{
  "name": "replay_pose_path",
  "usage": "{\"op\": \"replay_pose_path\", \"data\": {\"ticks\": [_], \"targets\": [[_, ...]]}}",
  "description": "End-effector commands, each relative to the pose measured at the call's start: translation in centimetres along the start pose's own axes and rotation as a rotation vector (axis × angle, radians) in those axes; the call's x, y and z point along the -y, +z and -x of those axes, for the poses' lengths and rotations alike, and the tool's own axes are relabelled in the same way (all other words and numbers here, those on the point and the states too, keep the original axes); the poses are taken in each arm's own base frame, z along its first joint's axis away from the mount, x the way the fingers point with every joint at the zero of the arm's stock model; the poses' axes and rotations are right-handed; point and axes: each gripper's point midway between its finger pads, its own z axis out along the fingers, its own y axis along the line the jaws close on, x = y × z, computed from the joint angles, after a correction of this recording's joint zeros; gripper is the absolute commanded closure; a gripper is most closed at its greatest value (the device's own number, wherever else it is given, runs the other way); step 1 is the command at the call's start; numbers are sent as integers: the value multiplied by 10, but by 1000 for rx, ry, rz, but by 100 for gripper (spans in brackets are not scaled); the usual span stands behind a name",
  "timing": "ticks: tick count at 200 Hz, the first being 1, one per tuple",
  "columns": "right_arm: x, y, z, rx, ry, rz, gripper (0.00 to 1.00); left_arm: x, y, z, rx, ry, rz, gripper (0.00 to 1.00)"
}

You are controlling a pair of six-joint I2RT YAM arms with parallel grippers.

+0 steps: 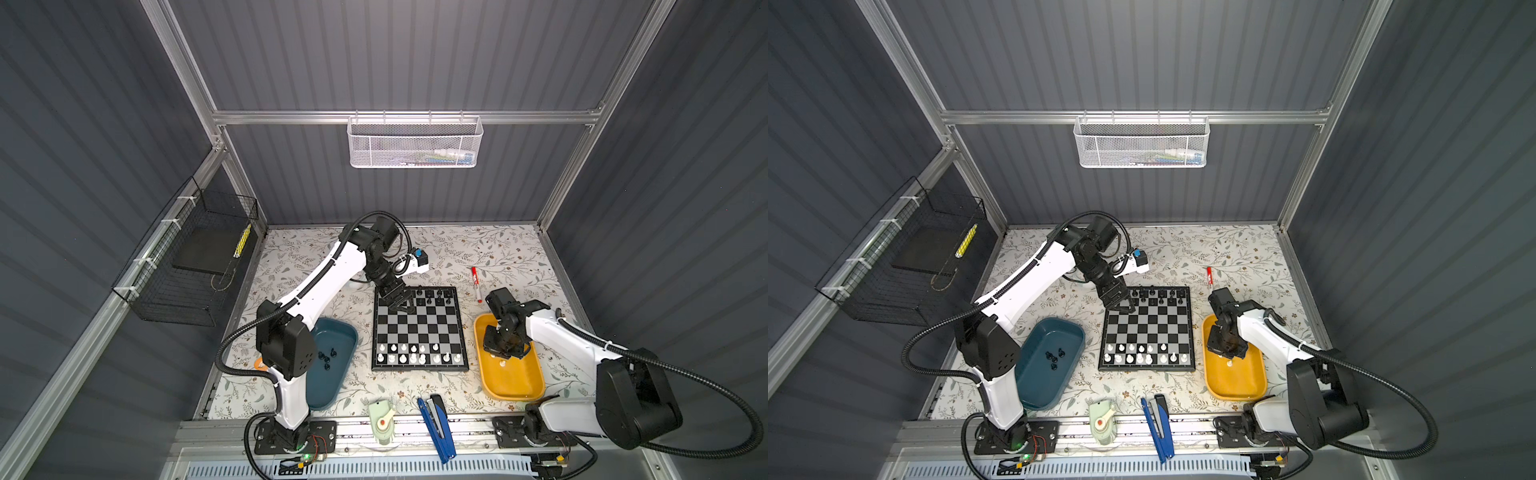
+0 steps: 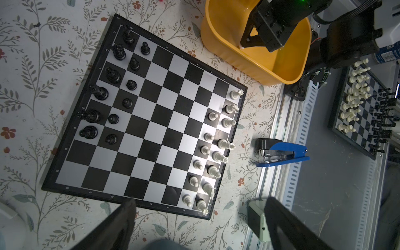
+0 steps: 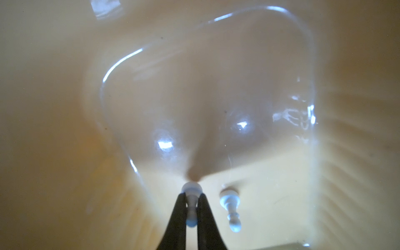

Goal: Set up the chess pieces on the board
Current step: 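Close the right gripper on the white pawn and lift it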

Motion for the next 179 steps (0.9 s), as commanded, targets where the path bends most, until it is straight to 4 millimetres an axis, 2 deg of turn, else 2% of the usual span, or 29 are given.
{"op": "replay_pose_path", "data": {"ticks": [1,66,179], "targets": [[-1,-9,0,3,-16,0,91,4,4,-6,-28,-14,-10,6],[-4,-17,-2,5,-27,3,91,10,7,-6,-32,-3,-41,6],[-8,-29,-9,17,-45,3,91,7,14,-5,-54,2,-29,6]]}}
